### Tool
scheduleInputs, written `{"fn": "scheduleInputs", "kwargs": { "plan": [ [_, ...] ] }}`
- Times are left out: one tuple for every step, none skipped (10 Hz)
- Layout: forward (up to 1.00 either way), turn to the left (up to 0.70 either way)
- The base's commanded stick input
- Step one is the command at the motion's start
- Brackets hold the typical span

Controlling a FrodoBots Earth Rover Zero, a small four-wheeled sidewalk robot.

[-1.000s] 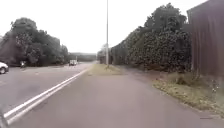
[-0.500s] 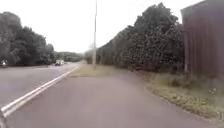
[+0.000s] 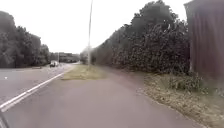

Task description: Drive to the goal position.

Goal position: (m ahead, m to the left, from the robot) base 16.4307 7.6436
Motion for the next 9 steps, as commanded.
{"fn": "scheduleInputs", "kwargs": {
  "plan": [
    [1.0, 0.0],
    [1.0, 0.0],
    [1.0, 0.0],
    [1.0, 0.1],
    [1.0, 0.37],
    [1.0, 0.4],
    [1.0, 0.4],
    [1.0, 0.4],
    [1.0, 0.4]
  ]
}}
